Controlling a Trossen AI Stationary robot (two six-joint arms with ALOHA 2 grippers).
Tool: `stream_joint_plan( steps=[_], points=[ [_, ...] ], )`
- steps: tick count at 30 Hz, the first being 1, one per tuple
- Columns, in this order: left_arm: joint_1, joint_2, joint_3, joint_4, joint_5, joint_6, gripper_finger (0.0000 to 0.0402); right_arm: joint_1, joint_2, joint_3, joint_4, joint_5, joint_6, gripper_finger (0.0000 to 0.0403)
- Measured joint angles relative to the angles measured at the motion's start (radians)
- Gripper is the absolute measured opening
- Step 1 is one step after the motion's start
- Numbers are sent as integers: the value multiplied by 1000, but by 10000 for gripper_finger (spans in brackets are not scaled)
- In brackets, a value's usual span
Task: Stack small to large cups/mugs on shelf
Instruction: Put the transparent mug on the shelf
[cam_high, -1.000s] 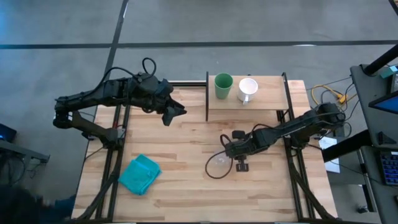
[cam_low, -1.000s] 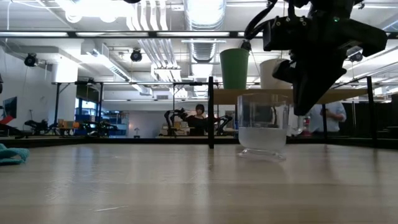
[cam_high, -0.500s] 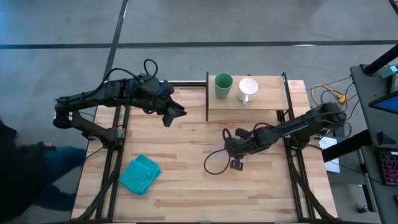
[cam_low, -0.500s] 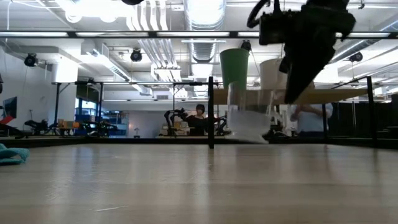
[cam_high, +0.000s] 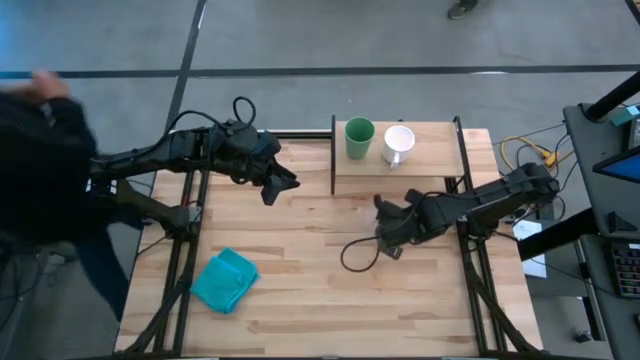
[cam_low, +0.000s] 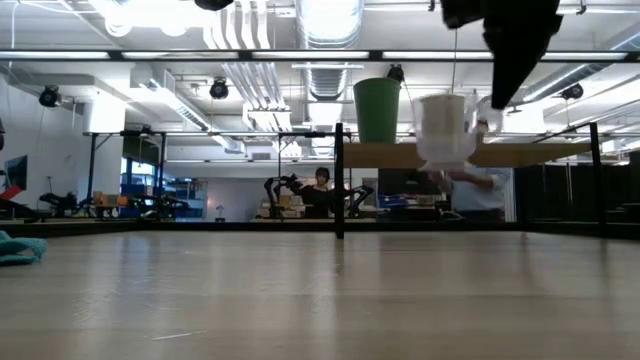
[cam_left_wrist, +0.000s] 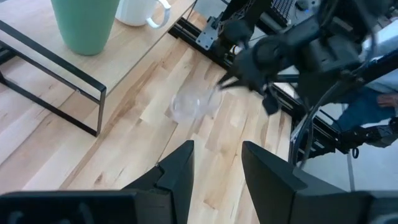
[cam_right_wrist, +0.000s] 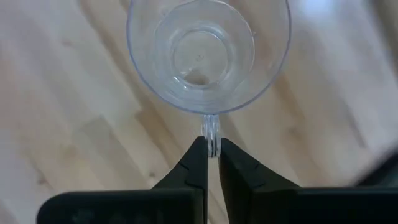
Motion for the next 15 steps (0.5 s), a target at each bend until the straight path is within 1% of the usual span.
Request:
stream_joint_plan(
  steps=[6, 9, 15],
  points=[
    [0, -1, 0, -2, 1, 0, 121, 31, -60, 61, -172, 70, 176, 17],
    [0, -2, 0, -10, 1, 0, 121, 40, -127, 59, -195, 100, 240, 17],
    [0, -2, 1, -24, 2, 0, 121, 40, -302, 16, -212, 192, 320, 17]
  ],
)
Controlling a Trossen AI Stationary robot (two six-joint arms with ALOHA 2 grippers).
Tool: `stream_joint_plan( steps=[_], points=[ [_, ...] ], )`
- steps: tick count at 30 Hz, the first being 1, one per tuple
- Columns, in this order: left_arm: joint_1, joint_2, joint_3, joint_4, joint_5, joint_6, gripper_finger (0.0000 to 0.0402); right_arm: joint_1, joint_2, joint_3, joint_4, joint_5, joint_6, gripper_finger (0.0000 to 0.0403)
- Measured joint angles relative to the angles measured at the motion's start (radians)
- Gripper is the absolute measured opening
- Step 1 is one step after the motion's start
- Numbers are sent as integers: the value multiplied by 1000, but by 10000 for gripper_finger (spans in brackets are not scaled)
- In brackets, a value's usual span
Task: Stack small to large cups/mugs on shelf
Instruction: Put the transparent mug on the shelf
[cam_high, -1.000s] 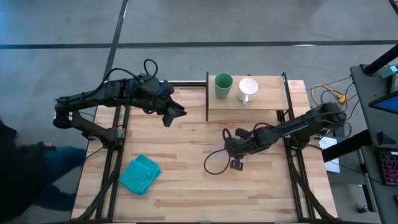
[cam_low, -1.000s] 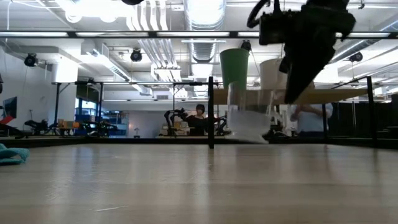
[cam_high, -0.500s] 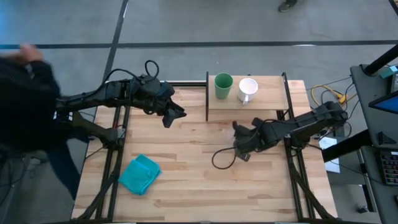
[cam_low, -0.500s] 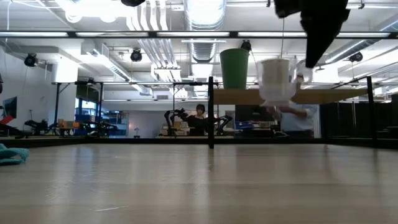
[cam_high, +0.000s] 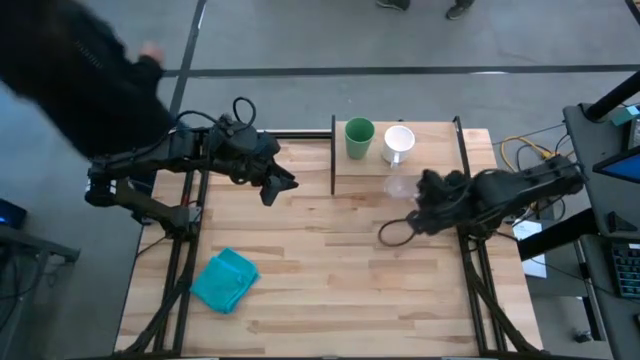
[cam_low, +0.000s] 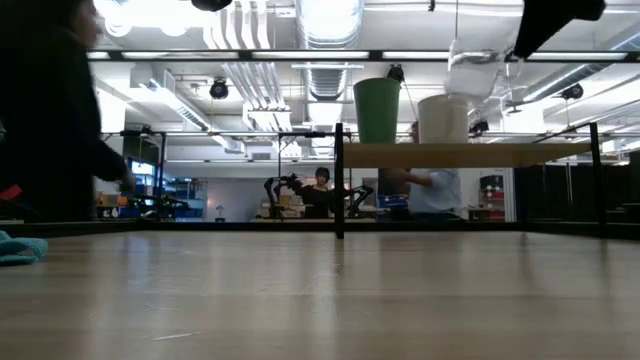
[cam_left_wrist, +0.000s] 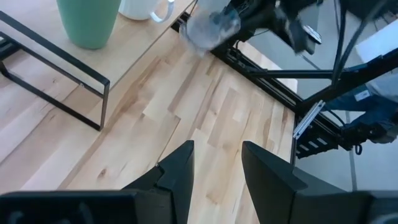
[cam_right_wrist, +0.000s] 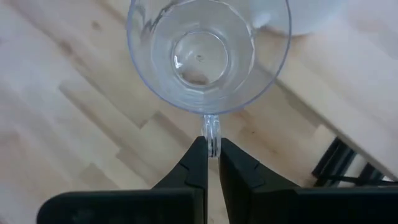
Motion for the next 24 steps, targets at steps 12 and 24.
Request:
stream_joint_plan(
  steps=[12, 24],
  points=[
    [0, -1, 0, -1, 0, 0, 121, 0, -218, -68, -113, 37, 127, 17],
    [1, -1, 0, 0, 0, 0, 121, -114, -279, -196, -113, 61, 202, 16]
  ],
)
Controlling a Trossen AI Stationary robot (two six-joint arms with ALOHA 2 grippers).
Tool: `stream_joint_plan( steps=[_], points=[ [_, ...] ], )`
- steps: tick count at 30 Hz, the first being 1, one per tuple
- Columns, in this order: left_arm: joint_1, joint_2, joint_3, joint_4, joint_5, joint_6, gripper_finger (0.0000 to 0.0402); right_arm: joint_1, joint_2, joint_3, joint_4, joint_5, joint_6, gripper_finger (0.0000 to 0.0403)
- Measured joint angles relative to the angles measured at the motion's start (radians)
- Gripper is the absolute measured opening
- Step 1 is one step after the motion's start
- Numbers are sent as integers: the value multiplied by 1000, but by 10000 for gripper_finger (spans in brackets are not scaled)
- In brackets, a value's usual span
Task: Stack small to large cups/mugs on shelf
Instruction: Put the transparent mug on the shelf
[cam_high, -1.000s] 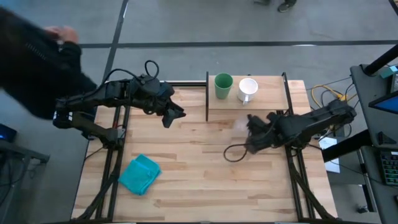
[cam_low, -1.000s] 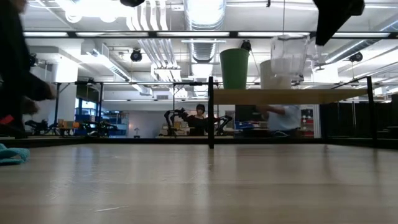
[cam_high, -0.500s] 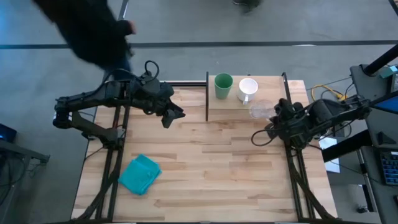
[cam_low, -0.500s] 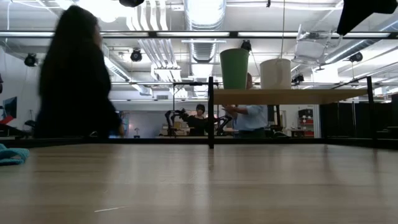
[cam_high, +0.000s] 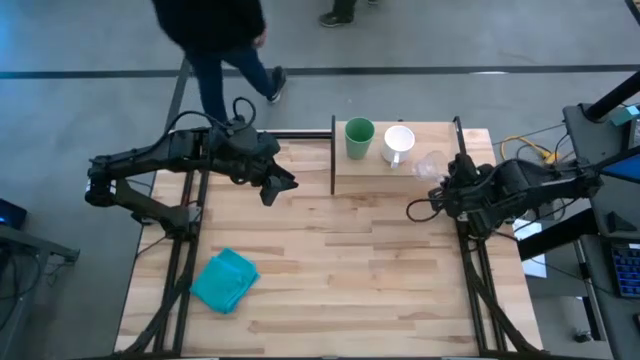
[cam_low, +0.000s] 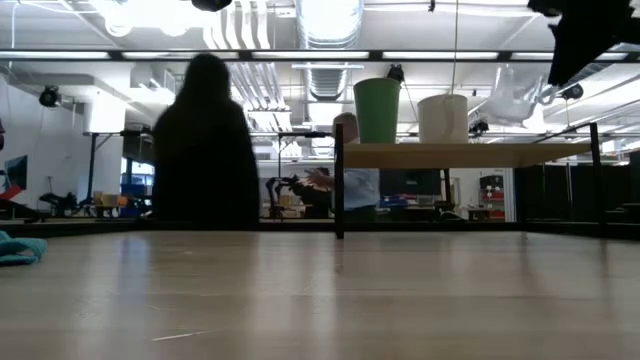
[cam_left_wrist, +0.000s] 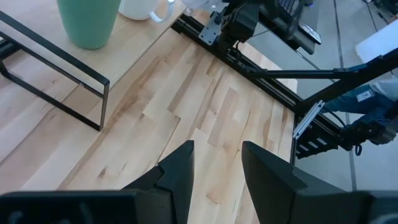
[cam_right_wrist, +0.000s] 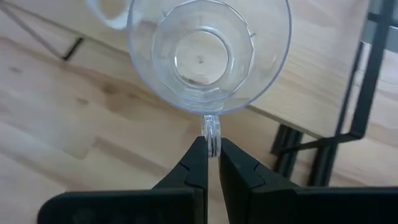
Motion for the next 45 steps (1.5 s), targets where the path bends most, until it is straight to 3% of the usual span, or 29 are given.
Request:
stream_joint_plan(
  steps=[9, 16, 26, 45],
  points=[
    [0, 0, 0, 1, 0, -1, 121, -79, 1, -68, 0, 82, 114, 16],
    [0, 0, 0, 1, 0, -1, 121, -123, 1, -83, 0, 68, 107, 16],
    [0, 0, 0, 1, 0, -1, 121, -173, 1, 5, 0, 72, -4, 16],
    [-1, 0, 1, 10, 0, -4, 121, -469, 2, 111, 0, -135, -272, 17]
  ],
)
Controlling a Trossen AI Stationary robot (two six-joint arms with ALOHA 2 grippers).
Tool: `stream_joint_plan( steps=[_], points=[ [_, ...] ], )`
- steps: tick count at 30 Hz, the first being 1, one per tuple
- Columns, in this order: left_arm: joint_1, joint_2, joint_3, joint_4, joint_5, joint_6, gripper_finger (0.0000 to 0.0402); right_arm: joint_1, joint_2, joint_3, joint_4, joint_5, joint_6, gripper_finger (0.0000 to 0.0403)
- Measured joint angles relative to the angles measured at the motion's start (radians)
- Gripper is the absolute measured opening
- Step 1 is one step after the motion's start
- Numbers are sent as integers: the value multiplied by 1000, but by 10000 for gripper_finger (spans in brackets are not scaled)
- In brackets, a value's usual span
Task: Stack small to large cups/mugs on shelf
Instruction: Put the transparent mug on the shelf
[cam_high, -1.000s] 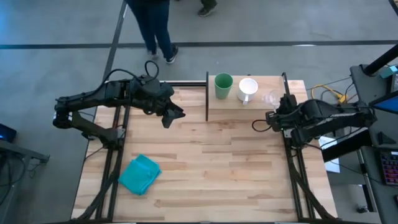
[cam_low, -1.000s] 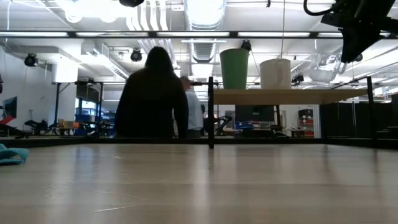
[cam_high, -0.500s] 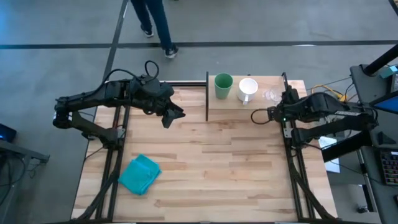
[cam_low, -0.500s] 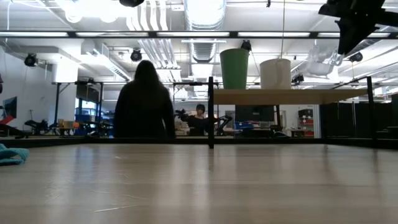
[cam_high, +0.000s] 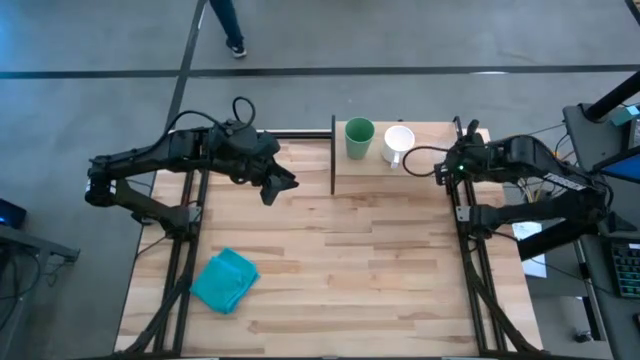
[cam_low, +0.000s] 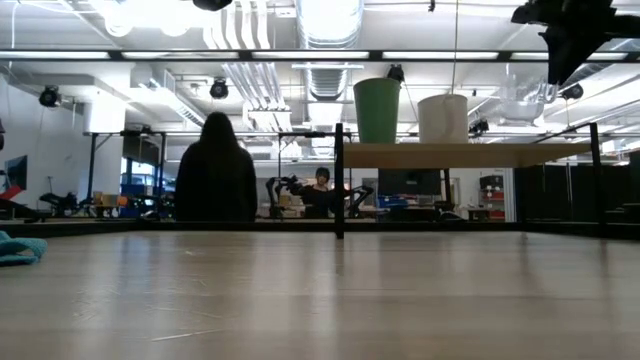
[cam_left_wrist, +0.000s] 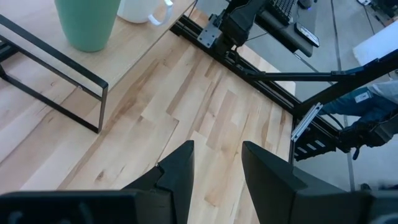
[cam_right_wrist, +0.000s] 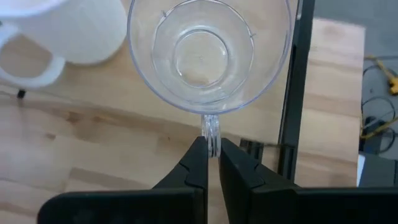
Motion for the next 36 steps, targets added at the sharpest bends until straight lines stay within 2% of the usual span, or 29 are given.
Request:
stream_joint_plan(
  steps=[4, 30, 36],
  points=[
    [0, 0, 0, 0, 0, 0, 121, -40, 2, -12, 0, -54, -29, 17],
    [0, 0, -1, -1, 0, 3, 121, -208, 66, -24, 11, -135, -109, 18],
    [0, 0, -1, -1, 0, 3, 121, -223, 66, -25, 15, -166, -118, 43]
  ],
)
